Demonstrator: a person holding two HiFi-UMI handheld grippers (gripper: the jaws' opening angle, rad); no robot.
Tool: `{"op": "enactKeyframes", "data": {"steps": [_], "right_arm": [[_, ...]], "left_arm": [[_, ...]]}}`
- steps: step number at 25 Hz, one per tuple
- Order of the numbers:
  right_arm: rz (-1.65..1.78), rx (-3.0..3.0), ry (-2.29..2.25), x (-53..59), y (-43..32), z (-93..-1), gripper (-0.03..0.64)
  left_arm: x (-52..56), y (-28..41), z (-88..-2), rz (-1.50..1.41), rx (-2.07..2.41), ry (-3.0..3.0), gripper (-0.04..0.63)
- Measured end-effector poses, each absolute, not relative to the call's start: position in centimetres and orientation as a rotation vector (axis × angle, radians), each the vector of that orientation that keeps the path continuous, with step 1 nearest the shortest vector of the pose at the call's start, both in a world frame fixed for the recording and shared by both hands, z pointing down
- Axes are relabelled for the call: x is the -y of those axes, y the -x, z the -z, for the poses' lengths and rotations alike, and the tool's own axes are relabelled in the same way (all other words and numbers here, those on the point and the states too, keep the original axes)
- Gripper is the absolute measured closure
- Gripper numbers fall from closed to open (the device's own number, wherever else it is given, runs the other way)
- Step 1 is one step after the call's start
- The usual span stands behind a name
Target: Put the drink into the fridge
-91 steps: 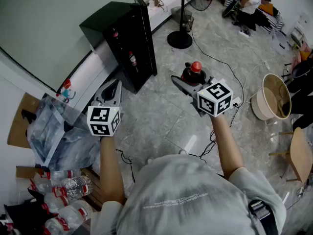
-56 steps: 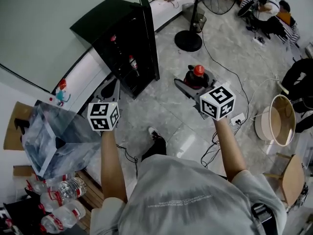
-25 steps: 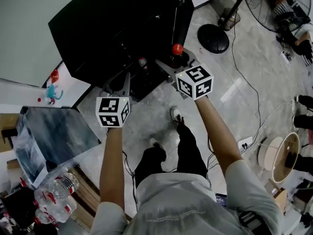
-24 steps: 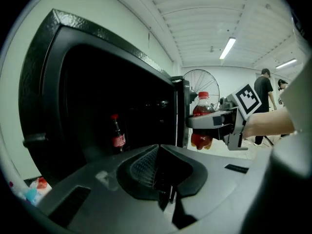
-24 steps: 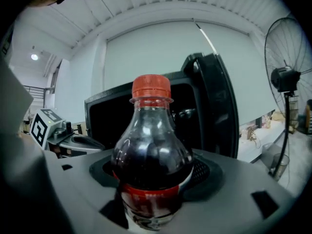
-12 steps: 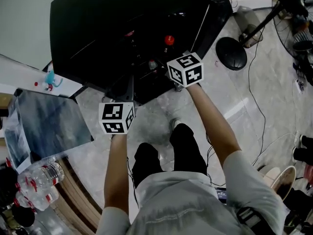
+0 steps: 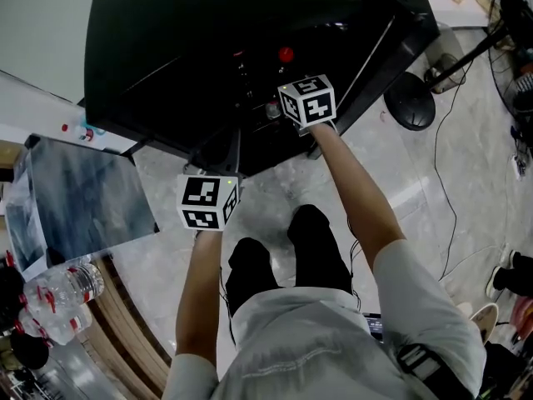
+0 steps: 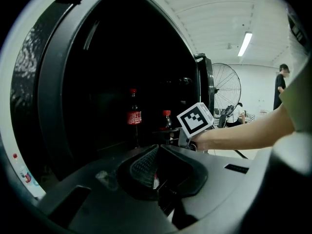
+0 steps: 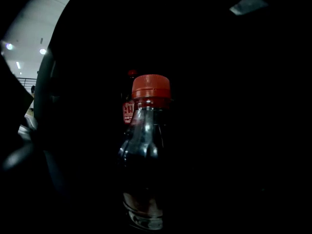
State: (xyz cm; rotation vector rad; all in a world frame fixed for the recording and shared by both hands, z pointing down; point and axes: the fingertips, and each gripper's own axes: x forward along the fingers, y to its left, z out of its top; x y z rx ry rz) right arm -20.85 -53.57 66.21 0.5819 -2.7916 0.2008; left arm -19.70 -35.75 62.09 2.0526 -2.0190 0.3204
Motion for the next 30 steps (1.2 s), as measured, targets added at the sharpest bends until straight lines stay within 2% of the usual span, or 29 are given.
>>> {"op": "enactKeyframes", "data": {"steps": [10,16,22,30], "right_arm": [[-0.062,2.859,-0.564,55.2,23.3,-66.2,0.301],[-0.105,2.873,-0.590,55.6,23.3,-66.3,0.287],[-0.199,2.812,-0.649,54.9,21.4,-67.2,0.238],[-0.249,2.718,-0.740,50.8,16.5,-66.5,0.235]], "left_arm": [[35.7,17.8,-64.0,-0.380,1.921,-2.095,0.580],[35.9,17.5,-63.9,-0.386,1.896,-2.112,0.580],[35.6,17.4,-63.0,-0.361,1.870,-2.111,0.580],[32.5,16.8,-61.6,-0.371,1.781,-2.084,0.580]]}}
